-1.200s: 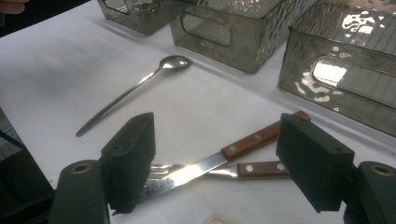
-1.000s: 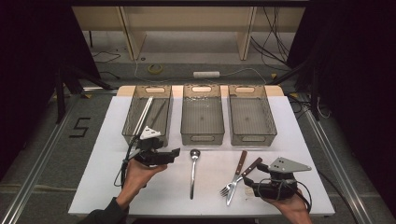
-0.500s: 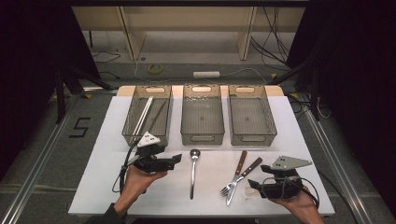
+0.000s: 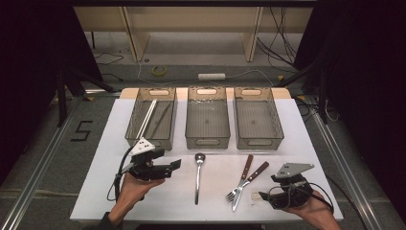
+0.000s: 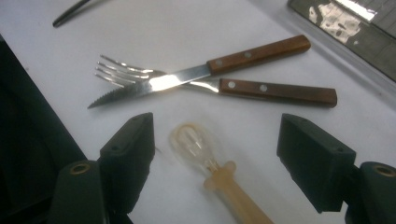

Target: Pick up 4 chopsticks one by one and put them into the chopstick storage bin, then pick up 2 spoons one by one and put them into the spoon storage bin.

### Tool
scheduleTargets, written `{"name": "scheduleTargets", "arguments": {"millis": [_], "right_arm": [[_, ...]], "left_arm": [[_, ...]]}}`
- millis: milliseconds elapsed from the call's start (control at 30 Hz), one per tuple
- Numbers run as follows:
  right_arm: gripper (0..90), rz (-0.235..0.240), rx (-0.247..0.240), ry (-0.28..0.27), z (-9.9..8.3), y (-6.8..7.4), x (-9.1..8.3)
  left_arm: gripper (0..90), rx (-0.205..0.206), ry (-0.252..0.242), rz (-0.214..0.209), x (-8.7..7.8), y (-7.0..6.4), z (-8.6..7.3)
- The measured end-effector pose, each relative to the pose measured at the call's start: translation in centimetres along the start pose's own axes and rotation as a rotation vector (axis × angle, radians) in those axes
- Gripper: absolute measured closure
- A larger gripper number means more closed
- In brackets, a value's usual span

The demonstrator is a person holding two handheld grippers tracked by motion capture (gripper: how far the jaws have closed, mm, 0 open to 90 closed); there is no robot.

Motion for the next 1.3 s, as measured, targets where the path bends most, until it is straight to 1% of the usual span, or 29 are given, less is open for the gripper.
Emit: {"name": "scheduleTargets", "arguments": {"millis": [67,133,200,300,533,667,833,933,1167,1233,1300], "right_arm": [[28.7,-0.003,-0.002,0.017,-0.1,0.0,0.0],[28.7,-0.003,-0.006,0.038,-0.3,0.0,0.0],[28.7,-0.009,-0.007,0.056,-0.4,0.0,0.1],[28.7,-0.014,-0.013,0.081,-0.6,-0.1,0.3],[28.8,-0.009,-0.013,0.126,-1.2,-0.4,0.5],[29.3,-0.016,-0.013,0.163,-1.7,-0.6,0.5],[29.9,-0.021,-0.013,0.197,-2.1,-0.8,0.4],[30.8,-0.025,-0.017,0.215,-2.3,-0.8,0.4],[34.8,-0.033,-0.046,0.270,-2.4,-1.2,0.2],[35.7,-0.032,-0.051,0.278,-2.3,-1.4,0.1],[37.4,-0.025,-0.050,0.288,-2.2,-1.4,-0.1]], "left_arm": [[20.0,0.017,-0.002,0.004,-0.1,0.1,-0.2],[20.0,0.018,-0.004,0.006,-0.3,0.1,-0.3],[20.0,0.031,-0.006,0.018,-0.4,0.2,-0.4],[19.8,0.021,-0.020,0.017,-0.6,0.3,-0.5],[19.8,0.034,-0.026,0.020,-1.1,0.5,-0.7],[19.8,0.037,-0.031,0.025,-1.2,0.6,-0.8],[19.8,0.042,-0.035,0.027,-1.4,0.6,-0.9],[19.5,0.047,-0.033,0.027,-1.5,0.6,-0.9],[19.5,0.046,-0.039,0.029,-1.8,0.6,-1.1],[19.4,0.044,-0.041,0.027,-1.8,0.5,-1.1],[19.3,0.051,-0.044,0.027,-1.9,0.5,-1.1]]}}
Point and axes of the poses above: each handheld gripper's, and its own axes: x roughly forward along the jaws, z roughly out of its top, y roughly to its left, the point moved 5 cm from there along x, roughly forward along the jaws, and after that the axes turned 11 degrees about z, right-handed, at the moved point
